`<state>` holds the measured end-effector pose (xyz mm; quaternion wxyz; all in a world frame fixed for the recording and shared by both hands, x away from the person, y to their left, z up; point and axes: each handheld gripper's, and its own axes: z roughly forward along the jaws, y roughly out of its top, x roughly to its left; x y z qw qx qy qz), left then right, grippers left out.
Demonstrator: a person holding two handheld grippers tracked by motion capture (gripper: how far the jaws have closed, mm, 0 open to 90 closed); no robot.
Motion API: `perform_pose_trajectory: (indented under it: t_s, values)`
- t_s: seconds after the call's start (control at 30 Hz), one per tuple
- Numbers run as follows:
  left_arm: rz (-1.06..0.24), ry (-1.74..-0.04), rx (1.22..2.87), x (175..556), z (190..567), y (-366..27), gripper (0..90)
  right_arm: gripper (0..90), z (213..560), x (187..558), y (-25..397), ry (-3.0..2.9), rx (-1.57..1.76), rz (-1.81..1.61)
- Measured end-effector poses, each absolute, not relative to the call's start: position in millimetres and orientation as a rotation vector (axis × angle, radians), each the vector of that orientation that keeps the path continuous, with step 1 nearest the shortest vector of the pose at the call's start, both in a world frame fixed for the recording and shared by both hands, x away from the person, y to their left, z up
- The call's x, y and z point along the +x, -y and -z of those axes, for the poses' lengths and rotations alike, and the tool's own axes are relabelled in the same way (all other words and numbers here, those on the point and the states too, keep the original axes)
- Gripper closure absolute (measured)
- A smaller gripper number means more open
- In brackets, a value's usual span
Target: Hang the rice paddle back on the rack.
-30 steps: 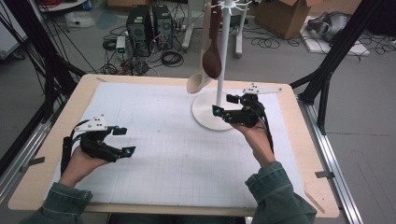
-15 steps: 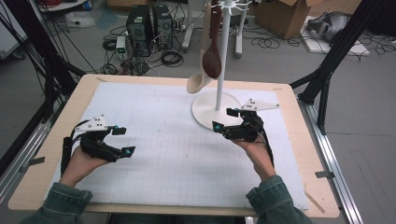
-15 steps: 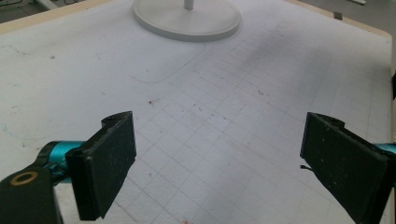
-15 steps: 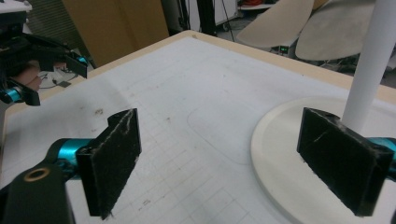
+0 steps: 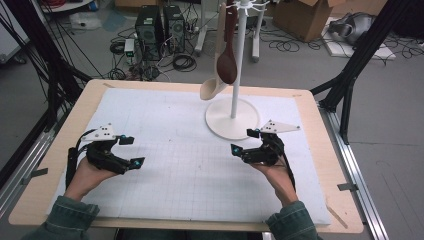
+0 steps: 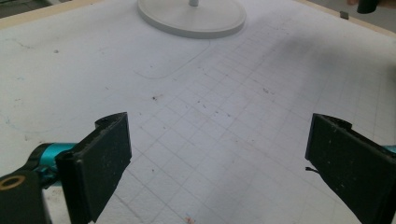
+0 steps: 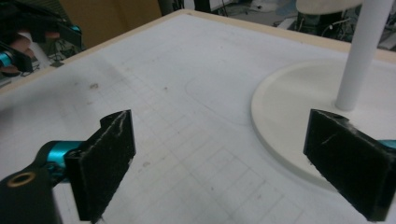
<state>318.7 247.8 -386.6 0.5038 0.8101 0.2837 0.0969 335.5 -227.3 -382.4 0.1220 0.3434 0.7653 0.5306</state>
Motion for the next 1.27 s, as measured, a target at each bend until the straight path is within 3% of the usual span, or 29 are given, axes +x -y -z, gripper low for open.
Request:
perform_pose_trajectory:
  t_s: [1.27]
  values:
    - [-0.259, -0.722, 1.971, 314, 407, -244, 5.5, 0.4, 428, 280, 277, -2.154, 1.135, -1.433]
